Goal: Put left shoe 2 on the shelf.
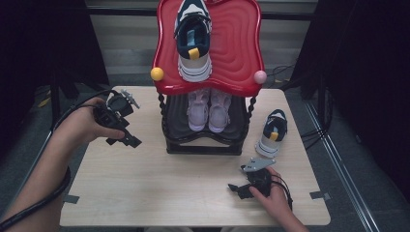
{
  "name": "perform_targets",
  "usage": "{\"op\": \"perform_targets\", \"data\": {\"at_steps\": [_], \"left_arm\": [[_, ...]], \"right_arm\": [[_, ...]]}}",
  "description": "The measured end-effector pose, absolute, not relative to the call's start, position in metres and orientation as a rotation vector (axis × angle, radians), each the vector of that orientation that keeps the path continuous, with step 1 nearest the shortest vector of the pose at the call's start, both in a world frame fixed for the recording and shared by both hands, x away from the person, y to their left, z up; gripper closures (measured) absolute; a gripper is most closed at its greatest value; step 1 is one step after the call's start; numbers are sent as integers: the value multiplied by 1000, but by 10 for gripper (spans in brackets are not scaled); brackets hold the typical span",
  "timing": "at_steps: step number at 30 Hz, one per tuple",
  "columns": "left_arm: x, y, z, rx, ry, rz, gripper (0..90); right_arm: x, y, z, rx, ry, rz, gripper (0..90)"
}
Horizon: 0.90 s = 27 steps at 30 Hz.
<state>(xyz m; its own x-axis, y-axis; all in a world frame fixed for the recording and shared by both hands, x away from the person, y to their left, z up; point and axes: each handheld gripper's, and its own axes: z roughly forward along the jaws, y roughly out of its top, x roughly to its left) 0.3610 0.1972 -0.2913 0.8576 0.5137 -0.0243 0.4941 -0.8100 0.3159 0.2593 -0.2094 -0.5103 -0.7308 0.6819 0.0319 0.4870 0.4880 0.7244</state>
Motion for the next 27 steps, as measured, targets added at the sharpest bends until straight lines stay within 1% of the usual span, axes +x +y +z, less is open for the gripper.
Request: {"op": "perform_targets", "data": {"at_steps": [4, 9, 21, 27], "left_arm": [[359, 198, -308, 2731, 736, 61, 188], [357, 199, -329, 2711, 756, 36, 188], [352, 202, -376, 2690, 749, 4, 188], [348, 198, -398, 2657, 736, -1, 187]], "right_arm": [[259, -209, -510, 995, 2476, 1081, 133], [259, -209, -510, 993, 2476, 1081, 133], [259, -209, -510, 993, 2478, 1078, 134], [259, -209, -510, 993, 2478, 1078, 133]]}}
